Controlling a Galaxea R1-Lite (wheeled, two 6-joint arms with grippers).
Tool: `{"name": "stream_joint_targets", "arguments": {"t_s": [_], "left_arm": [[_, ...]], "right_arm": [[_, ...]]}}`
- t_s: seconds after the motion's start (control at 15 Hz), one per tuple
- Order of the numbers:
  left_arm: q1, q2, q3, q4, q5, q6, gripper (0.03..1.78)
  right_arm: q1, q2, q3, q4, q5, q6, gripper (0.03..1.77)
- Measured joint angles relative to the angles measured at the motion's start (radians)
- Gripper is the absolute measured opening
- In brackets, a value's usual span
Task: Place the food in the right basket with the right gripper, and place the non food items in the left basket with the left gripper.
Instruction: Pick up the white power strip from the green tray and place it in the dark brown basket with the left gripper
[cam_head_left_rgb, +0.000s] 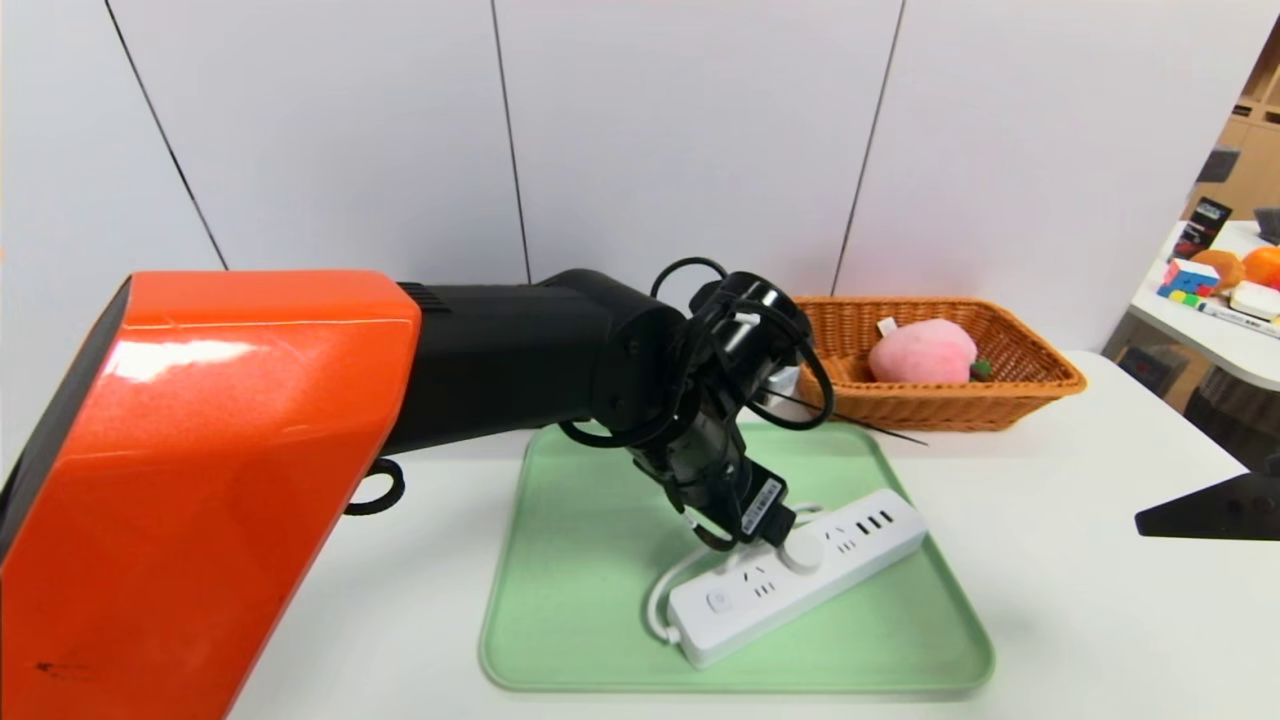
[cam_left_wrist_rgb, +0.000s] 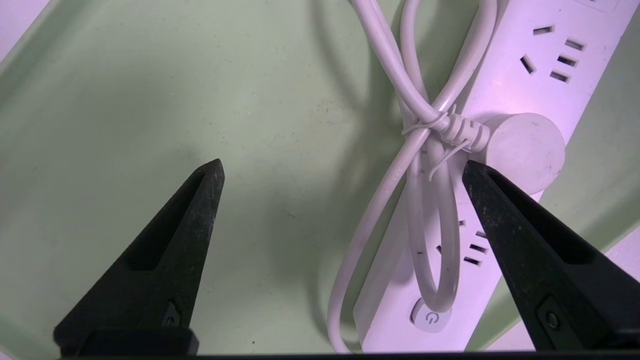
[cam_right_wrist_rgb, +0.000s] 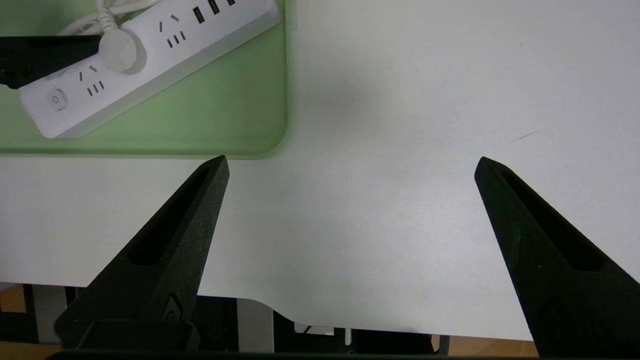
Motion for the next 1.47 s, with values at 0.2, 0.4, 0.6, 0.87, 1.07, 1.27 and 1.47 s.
{"name": "stream_joint_targets", "arguments": {"t_s": [0.2, 0.4, 0.6, 0.87, 1.07, 1.27, 1.47], "left_arm": [[-0.013, 0.0, 0.004, 0.001, 0.002, -0.002, 1.69], [-0.019, 0.001, 0.004, 0.001, -0.003, -0.039, 1.68], [-0.021, 0.003, 0.004, 0.0, -0.005, -0.046, 1.16], [-0.02, 0.003, 0.006, 0.002, -0.006, -0.045, 0.71], [-0.017, 0.001, 0.004, 0.002, -0.008, -0.049, 0.08], [-0.011, -0.002, 0.002, 0.002, -0.011, -0.068, 0.08], [-0.004, -0.01, 0.001, 0.001, -0.019, -0.069, 0.08]], "right_arm": [[0.001, -0.009, 0.001, 0.0, 0.0, 0.001, 1.7], [0.0, -0.018, 0.002, 0.001, -0.001, 0.001, 1.7], [0.0, -0.022, 0.009, 0.0, 0.0, 0.001, 1.7], [0.001, -0.022, 0.013, -0.002, -0.001, 0.0, 1.7], [0.001, -0.021, 0.008, -0.003, -0.003, 0.0, 1.7], [-0.007, -0.019, -0.002, -0.012, -0.003, 0.001, 1.7], [-0.01, -0.015, -0.005, -0.023, -0.002, 0.001, 1.7]]}}
